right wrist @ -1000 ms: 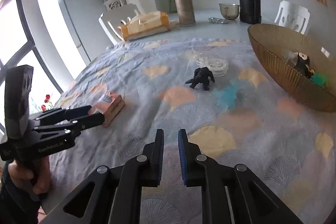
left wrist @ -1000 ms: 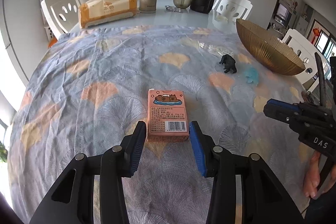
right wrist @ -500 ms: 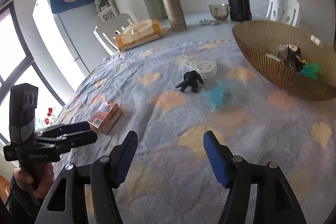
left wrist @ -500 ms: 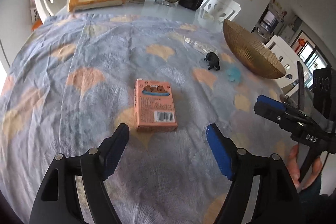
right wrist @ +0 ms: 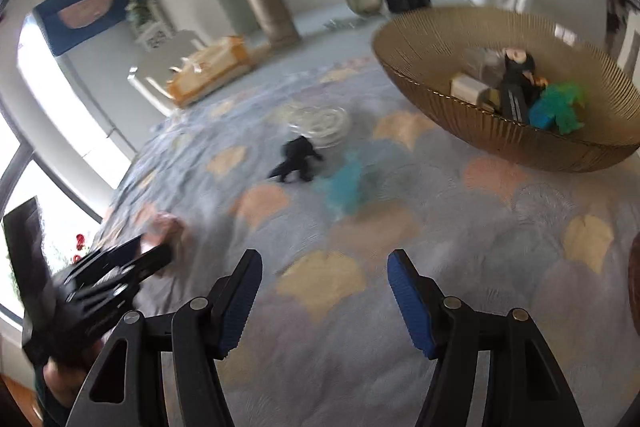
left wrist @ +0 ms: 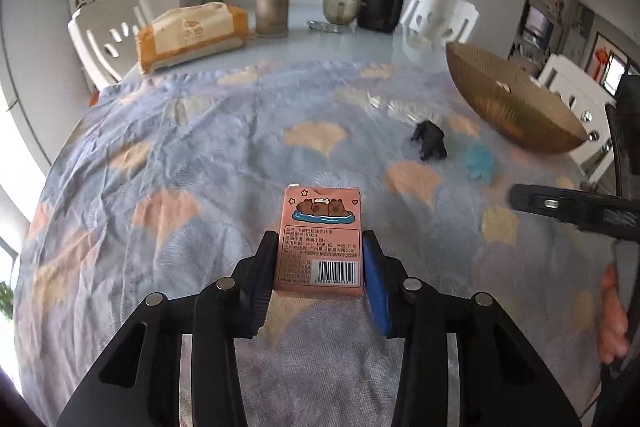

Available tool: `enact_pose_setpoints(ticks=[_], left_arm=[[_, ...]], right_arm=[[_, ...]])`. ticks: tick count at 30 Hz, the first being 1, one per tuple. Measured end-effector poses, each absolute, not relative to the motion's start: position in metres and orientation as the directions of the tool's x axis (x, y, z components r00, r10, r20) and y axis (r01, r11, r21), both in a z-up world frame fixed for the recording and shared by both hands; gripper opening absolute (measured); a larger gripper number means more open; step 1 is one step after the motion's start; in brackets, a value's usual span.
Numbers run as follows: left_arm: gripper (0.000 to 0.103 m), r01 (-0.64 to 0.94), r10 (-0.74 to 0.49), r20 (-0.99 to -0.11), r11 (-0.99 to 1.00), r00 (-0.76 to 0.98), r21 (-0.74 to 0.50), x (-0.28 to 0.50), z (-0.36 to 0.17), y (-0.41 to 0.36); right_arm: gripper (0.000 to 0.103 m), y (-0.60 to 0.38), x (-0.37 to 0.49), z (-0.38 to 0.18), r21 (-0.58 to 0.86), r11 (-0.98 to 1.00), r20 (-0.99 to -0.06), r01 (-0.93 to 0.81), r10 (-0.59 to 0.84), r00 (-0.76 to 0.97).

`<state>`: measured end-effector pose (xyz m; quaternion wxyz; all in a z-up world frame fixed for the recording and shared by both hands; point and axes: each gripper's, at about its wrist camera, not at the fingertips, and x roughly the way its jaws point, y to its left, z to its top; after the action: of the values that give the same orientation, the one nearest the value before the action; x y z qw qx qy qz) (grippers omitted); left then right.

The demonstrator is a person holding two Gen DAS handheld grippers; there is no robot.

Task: Organize rigid objects
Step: 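Lift the pink box with the left gripper while the right grasps the light-blue figure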

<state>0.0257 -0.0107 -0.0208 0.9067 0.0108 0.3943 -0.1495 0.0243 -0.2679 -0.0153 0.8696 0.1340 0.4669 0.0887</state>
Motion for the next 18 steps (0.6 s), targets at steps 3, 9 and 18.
enact_pose_setpoints(ticks=[3, 9, 18], left_arm=[[0.038, 0.268, -0.297, -0.703, 0.951, 0.646, -0.155, 0.027, -0.019, -0.001], [0.038, 0.276, -0.296, -0.697, 0.950, 0.654, -0.145, 0.027, -0.018, -0.006], [0.038, 0.270, -0.298, -0.696, 0.950, 0.653, -0.153, 0.028, -0.018, -0.004]], right_arm=[[0.064, -0.263, 0.053, -0.021, 0.281, 0.960, -0.809, -0.003, 0.239, 0.537], [0.045, -0.247, 0.065, -0.024, 0.155, 0.988, -0.797, 0.021, 0.113, 0.593], [0.029, -0.251, 0.029, -0.012, 0.279, 0.960, -0.753, -0.007, 0.224, 0.619]])
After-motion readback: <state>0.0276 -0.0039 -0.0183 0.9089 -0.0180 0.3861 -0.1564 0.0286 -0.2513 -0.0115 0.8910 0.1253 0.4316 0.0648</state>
